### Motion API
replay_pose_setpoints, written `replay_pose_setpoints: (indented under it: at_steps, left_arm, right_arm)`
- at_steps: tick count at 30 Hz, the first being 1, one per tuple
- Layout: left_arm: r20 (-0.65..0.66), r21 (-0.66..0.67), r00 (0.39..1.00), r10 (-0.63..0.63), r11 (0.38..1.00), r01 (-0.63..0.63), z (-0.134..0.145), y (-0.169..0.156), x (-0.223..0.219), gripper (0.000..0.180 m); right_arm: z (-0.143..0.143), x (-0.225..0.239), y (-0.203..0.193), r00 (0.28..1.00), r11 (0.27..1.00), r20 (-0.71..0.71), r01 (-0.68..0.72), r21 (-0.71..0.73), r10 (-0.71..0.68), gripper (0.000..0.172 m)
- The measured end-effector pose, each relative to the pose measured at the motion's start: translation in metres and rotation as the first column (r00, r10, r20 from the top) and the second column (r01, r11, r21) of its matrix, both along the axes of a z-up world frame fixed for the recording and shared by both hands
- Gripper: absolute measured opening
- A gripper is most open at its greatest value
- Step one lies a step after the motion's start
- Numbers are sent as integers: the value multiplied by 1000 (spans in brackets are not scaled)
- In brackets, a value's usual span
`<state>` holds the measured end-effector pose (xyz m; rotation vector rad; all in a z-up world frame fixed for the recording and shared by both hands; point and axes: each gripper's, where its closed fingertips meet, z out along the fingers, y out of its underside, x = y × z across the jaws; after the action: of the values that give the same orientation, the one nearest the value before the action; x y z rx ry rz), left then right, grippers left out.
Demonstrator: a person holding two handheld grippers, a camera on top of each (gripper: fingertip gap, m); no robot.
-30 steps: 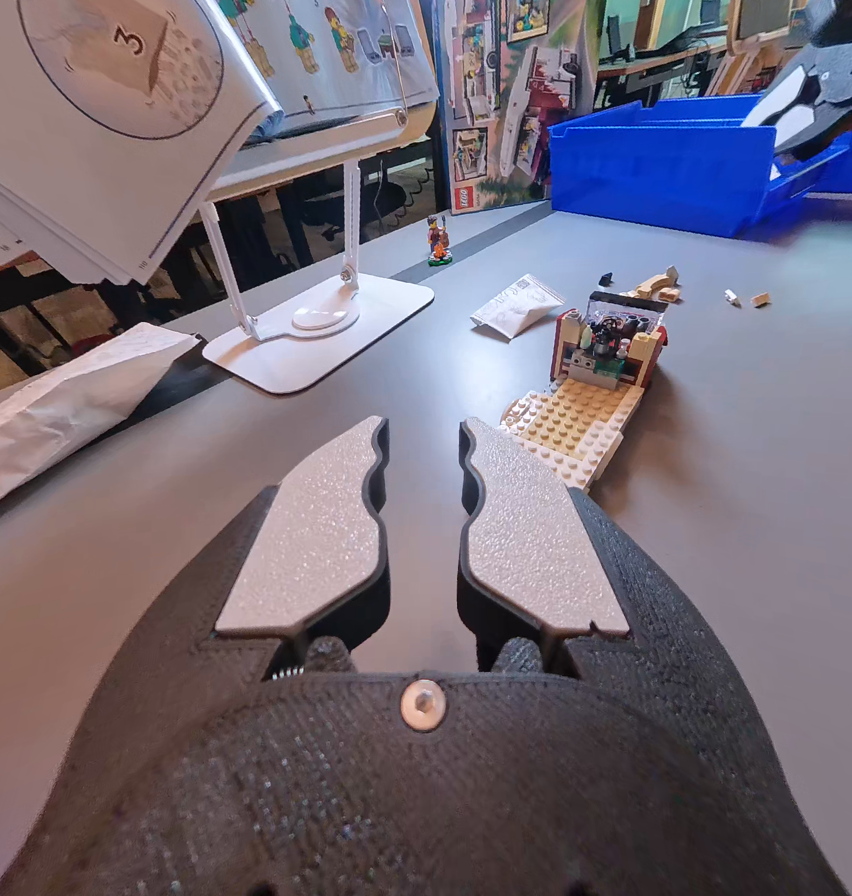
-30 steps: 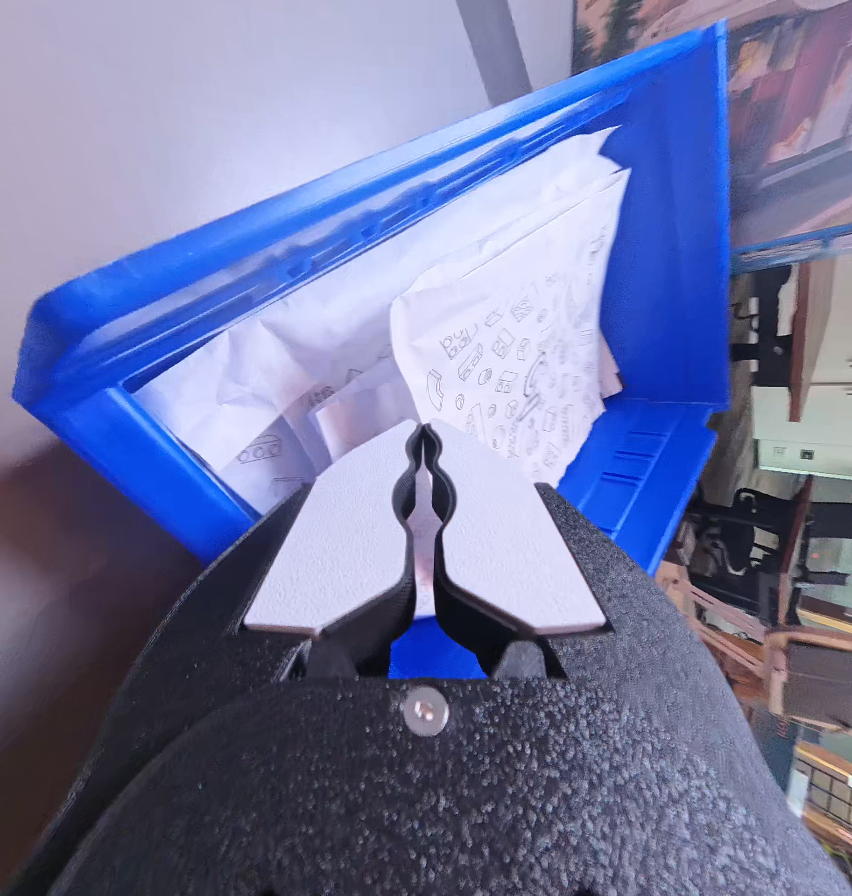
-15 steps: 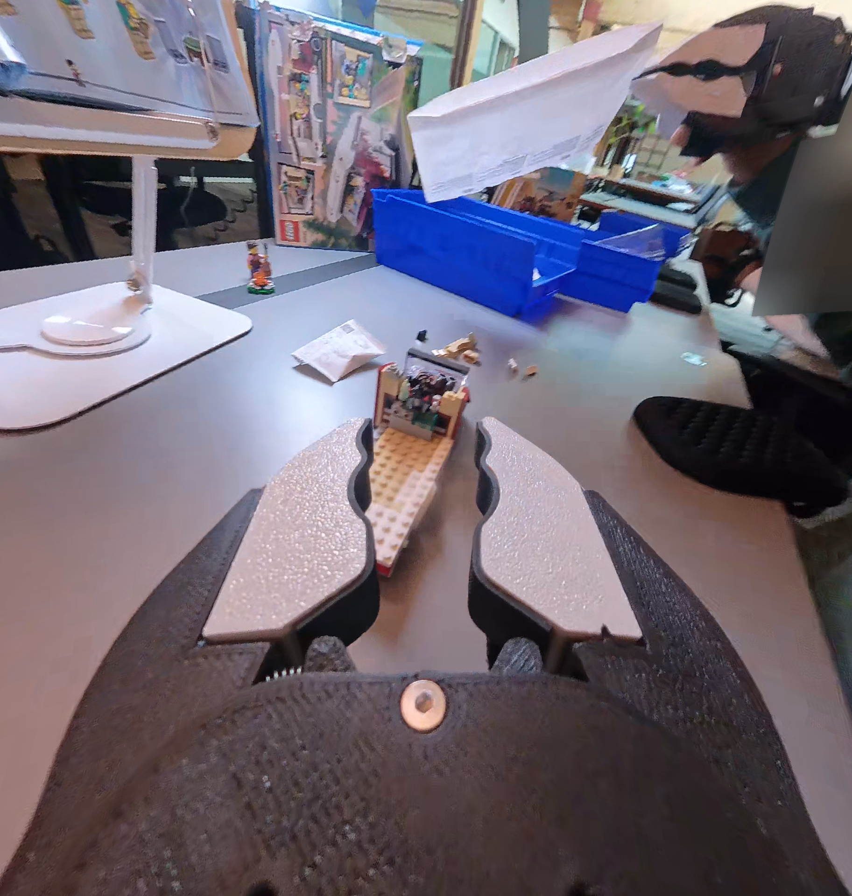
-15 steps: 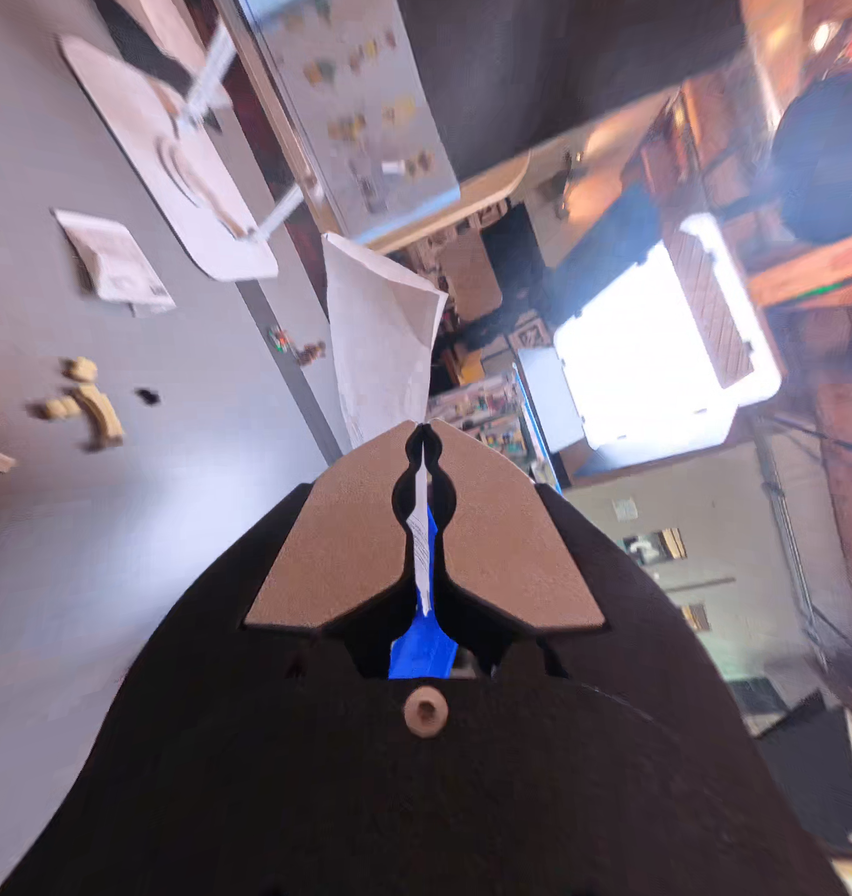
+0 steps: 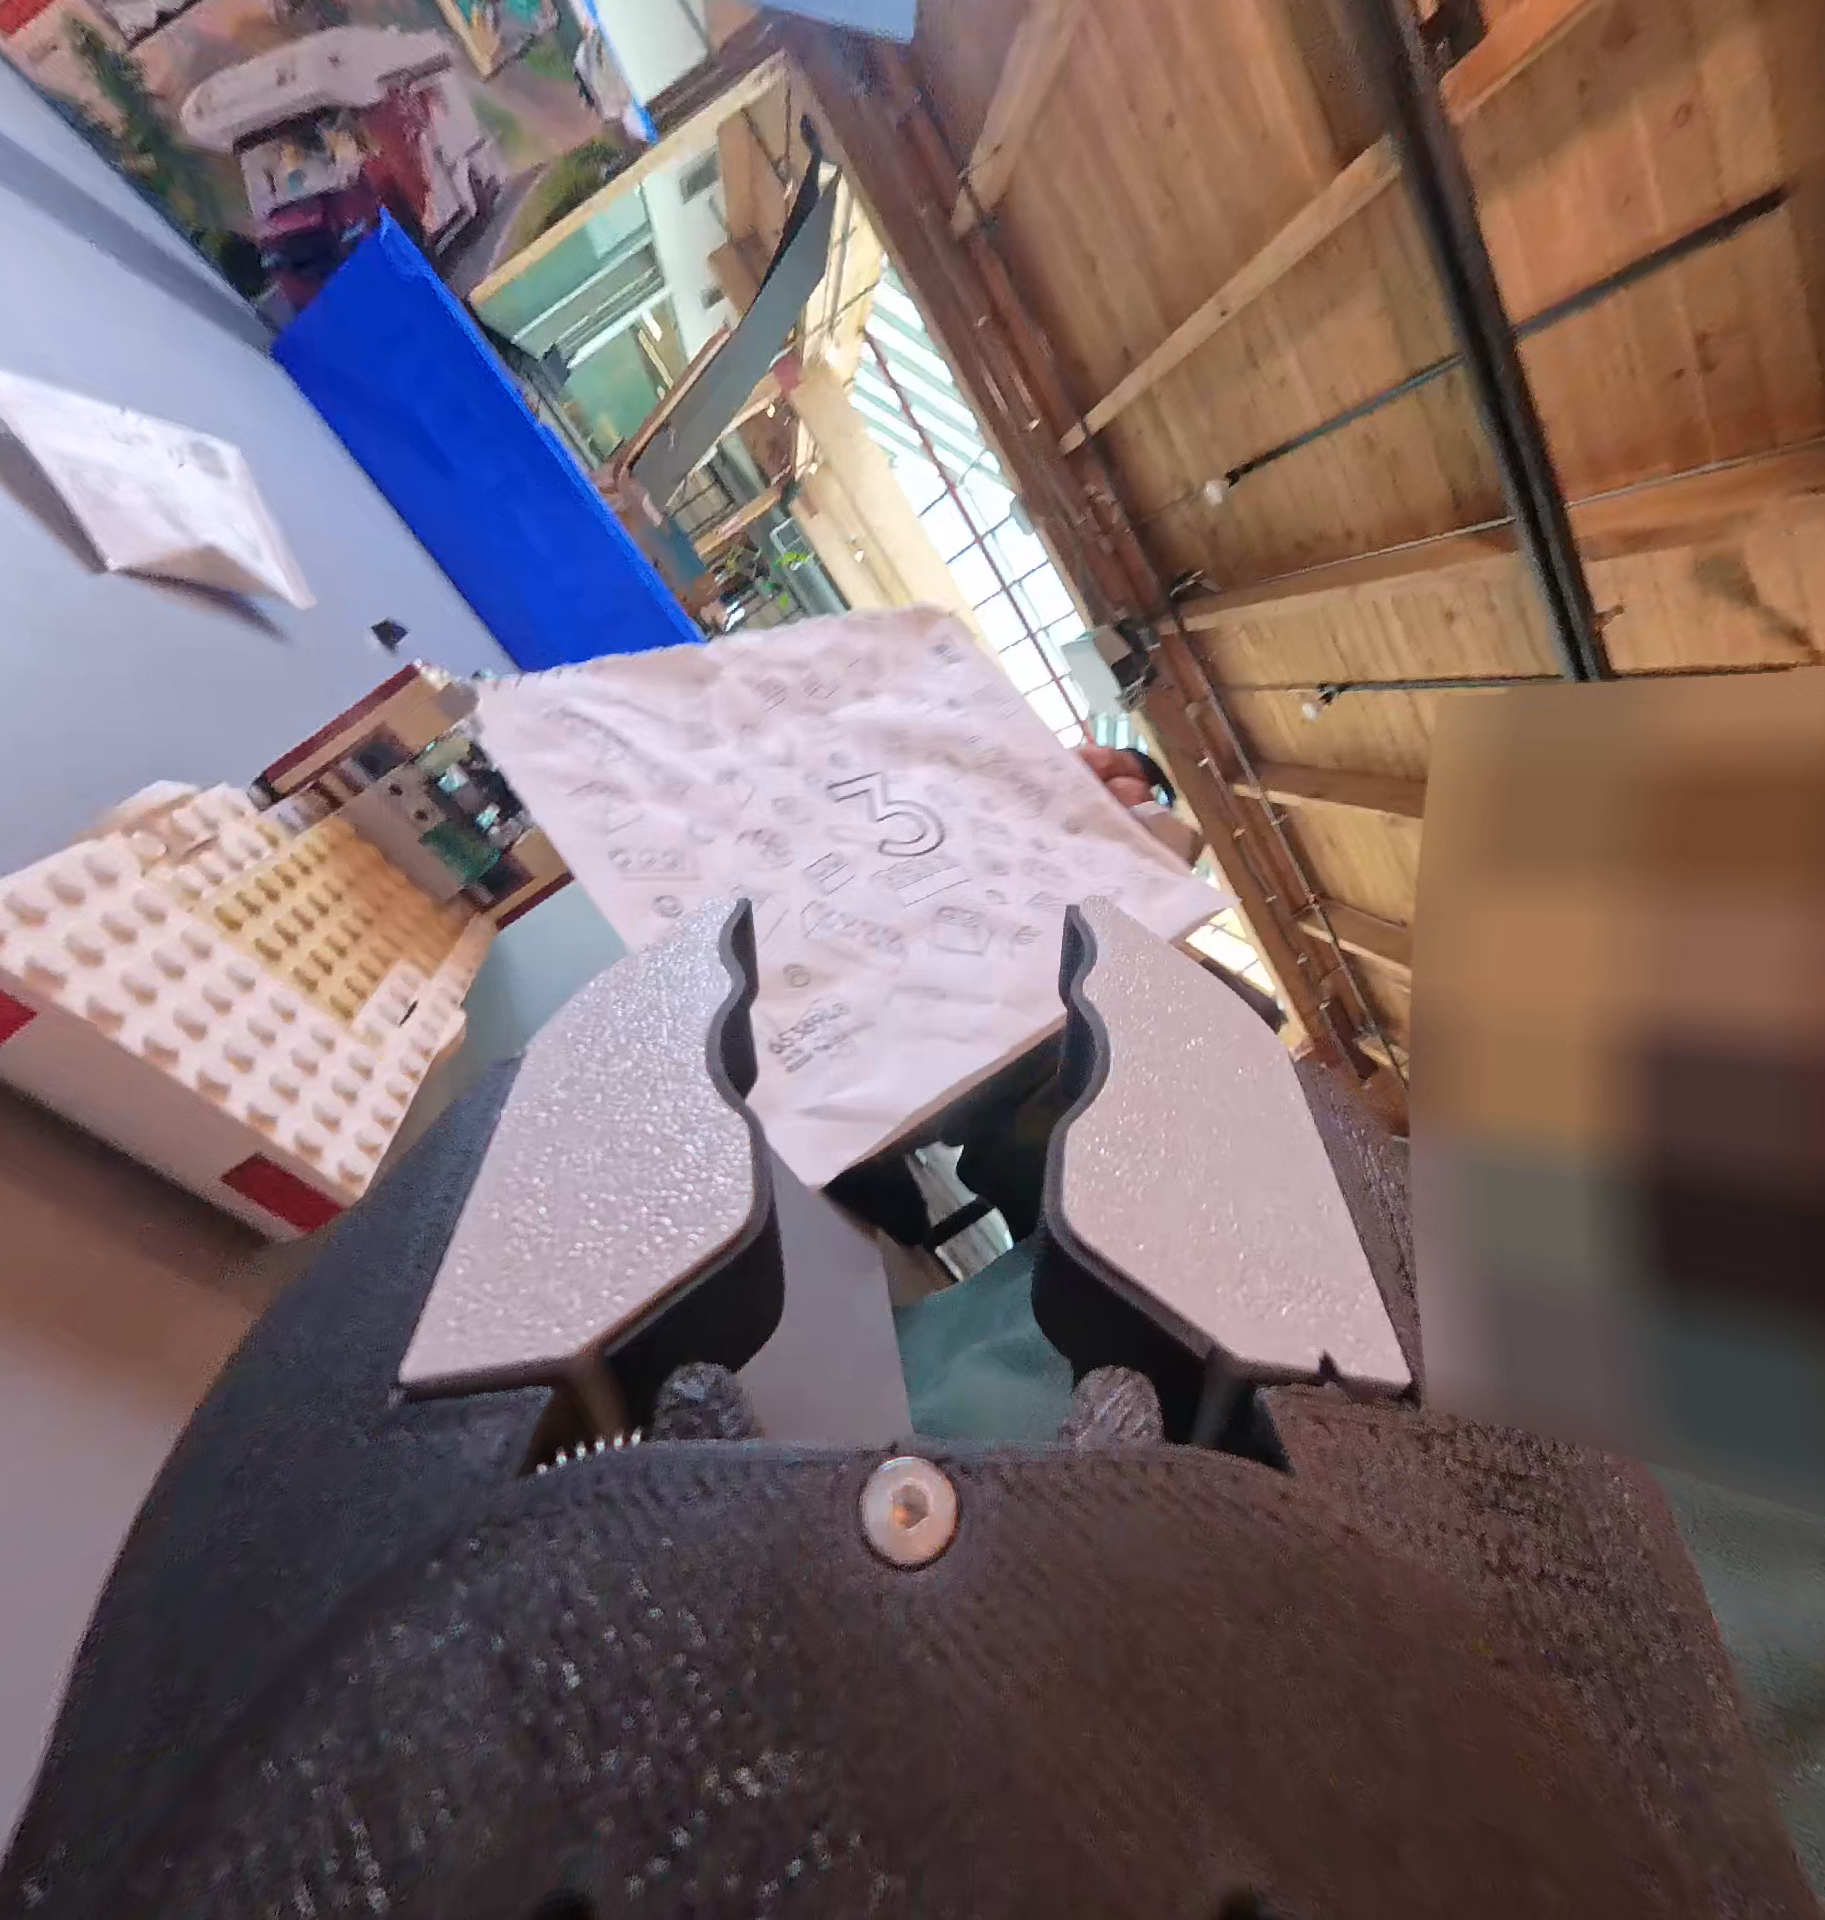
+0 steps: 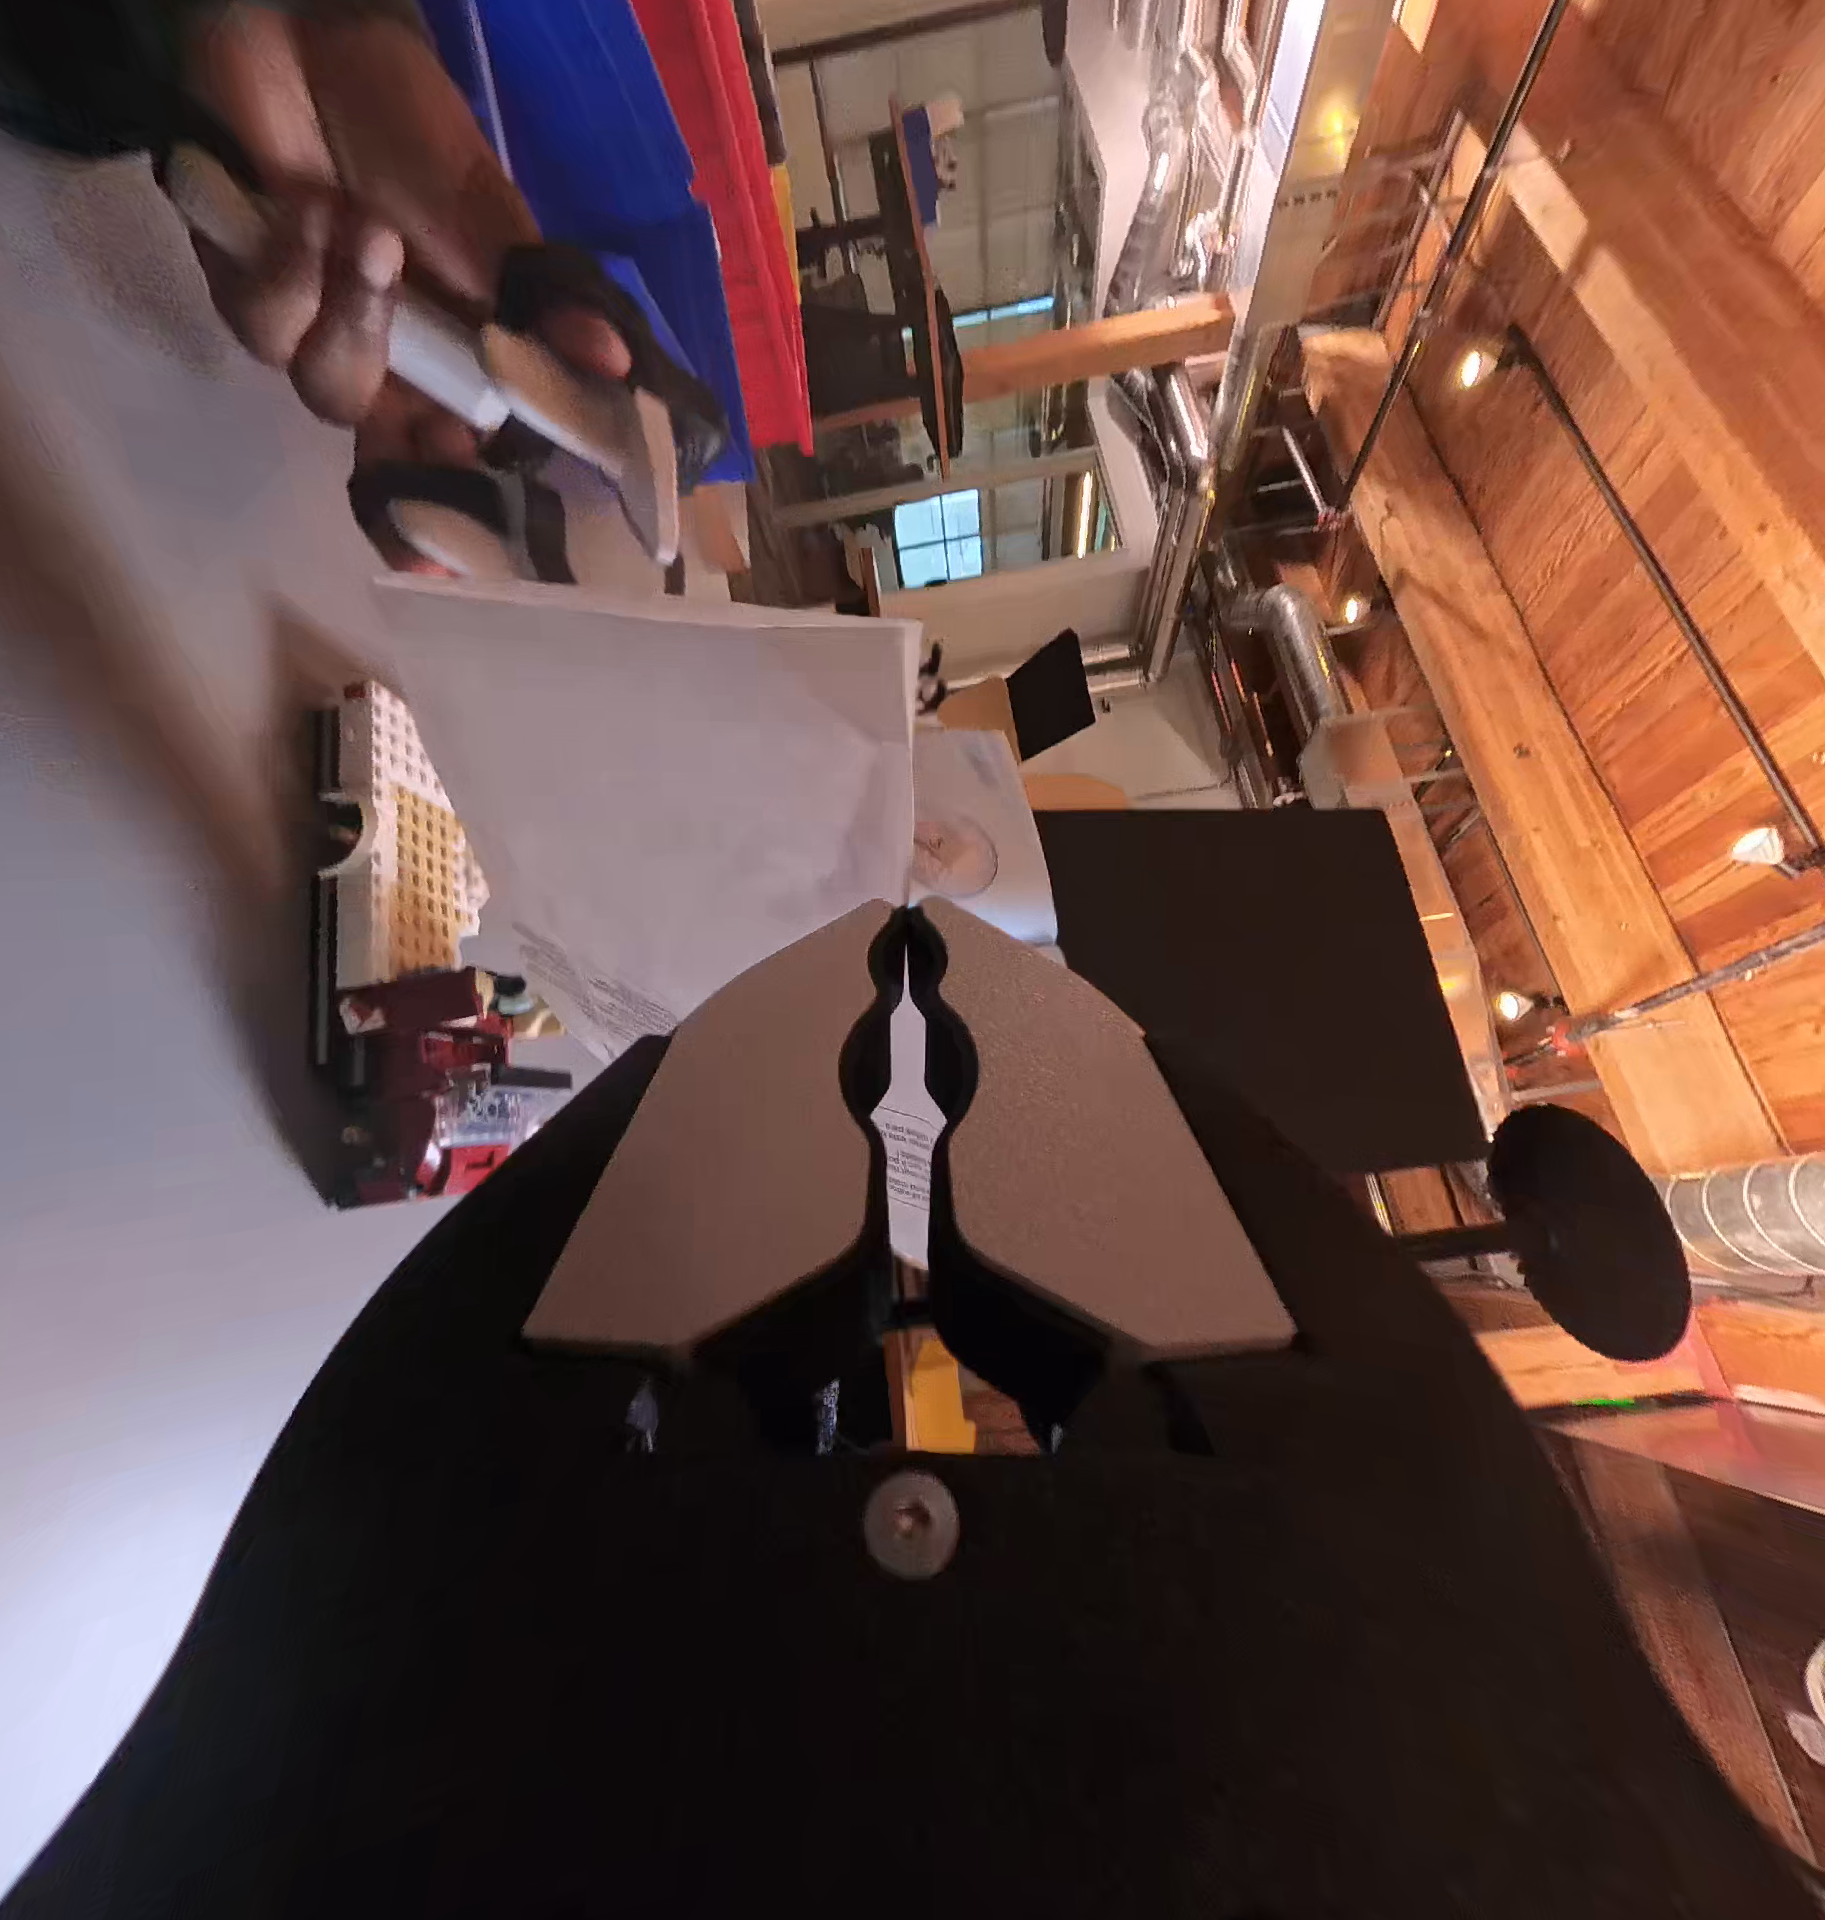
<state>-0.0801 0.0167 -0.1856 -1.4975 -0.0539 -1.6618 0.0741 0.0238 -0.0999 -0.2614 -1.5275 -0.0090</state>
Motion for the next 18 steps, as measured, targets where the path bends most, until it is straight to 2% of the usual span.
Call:
replay_pose_setpoints:
  at_steps: [6,9,11,12,15,17,18]
  left_arm:
    - [-93,-72,995,-39,997,32,-23,4,10,62]
    - [-97,-134,986,-137,983,123,-36,-4,26,72]
    - [-33,-126,977,-212,970,206,-29,-14,39,71]
    - [-1,-94,971,-239,967,238,-21,-19,42,61]
    - [-7,78,968,-249,965,249,2,-30,41,1]
    - [-80,132,984,-157,977,167,6,-23,29,1]
    - [-116,156,990,-81,983,99,9,-17,19,1]
  right_arm:
    - [26,-9,-37,986,989,-79,-146,8,146,1]
    - [37,-9,-51,975,981,-112,-188,39,191,0]
    - [41,-8,-58,969,977,-124,-211,39,214,0]
    - [40,-8,-59,968,976,-124,-217,35,220,0]
    - [35,-8,-52,974,981,-126,-192,3,191,1]
    - [32,-7,-31,981,986,-147,-144,-90,130,4]
    - [26,-6,-12,988,975,-131,-107,-194,82,12]
